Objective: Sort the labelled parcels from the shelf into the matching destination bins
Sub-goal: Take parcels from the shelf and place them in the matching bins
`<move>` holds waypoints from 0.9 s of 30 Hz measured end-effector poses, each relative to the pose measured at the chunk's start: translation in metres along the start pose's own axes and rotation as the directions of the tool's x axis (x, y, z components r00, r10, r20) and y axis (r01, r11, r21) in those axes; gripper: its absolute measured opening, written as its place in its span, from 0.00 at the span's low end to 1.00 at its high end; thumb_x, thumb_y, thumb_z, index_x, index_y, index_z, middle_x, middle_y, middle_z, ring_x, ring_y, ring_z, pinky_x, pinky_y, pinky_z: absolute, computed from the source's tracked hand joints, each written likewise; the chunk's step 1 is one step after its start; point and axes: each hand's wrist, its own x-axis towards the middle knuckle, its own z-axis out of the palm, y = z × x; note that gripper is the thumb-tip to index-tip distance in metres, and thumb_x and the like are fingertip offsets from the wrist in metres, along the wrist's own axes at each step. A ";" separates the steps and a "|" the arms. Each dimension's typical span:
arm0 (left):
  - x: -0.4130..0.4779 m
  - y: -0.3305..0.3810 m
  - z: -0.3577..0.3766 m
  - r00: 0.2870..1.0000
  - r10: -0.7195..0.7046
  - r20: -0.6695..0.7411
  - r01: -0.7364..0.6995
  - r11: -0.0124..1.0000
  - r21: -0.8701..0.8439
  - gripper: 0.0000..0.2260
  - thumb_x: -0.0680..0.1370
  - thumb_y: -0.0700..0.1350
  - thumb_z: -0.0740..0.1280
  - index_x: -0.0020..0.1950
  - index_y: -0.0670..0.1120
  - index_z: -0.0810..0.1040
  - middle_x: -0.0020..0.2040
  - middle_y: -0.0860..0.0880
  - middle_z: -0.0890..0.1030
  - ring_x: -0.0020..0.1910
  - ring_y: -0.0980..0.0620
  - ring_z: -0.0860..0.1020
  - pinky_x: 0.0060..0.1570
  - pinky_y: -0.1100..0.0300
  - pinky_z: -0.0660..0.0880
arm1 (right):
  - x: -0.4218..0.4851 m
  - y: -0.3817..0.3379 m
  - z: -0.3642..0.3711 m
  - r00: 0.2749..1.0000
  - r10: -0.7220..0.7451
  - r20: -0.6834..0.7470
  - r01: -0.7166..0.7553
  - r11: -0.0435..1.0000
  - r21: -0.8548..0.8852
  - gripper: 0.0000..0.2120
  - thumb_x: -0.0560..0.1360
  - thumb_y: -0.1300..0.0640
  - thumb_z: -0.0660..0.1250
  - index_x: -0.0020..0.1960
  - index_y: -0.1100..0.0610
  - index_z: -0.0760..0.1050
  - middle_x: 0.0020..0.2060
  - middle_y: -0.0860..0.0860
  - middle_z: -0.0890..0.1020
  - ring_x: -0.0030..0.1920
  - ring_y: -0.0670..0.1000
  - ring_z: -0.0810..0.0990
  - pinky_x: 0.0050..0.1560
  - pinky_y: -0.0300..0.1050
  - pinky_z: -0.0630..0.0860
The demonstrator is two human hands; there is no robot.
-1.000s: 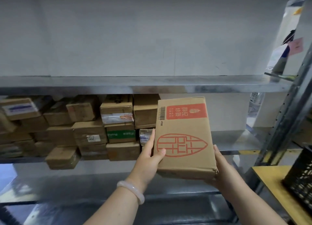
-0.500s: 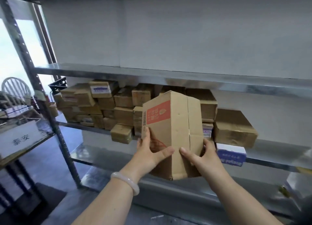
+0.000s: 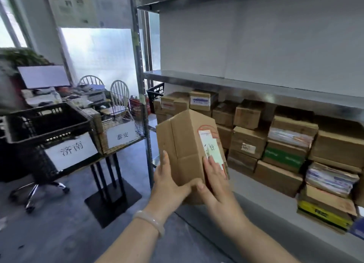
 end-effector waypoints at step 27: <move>0.207 -0.063 -0.138 0.931 -0.007 -0.365 -0.129 0.929 -0.347 0.26 0.82 0.46 0.63 0.72 0.70 0.58 0.67 0.62 0.71 0.58 0.69 0.76 0.46 0.76 0.73 | 0.322 0.009 0.112 0.982 -0.103 0.162 0.048 0.949 0.311 0.38 0.74 0.44 0.70 0.76 0.35 0.52 0.54 0.22 0.66 0.54 0.24 0.70 0.47 0.20 0.66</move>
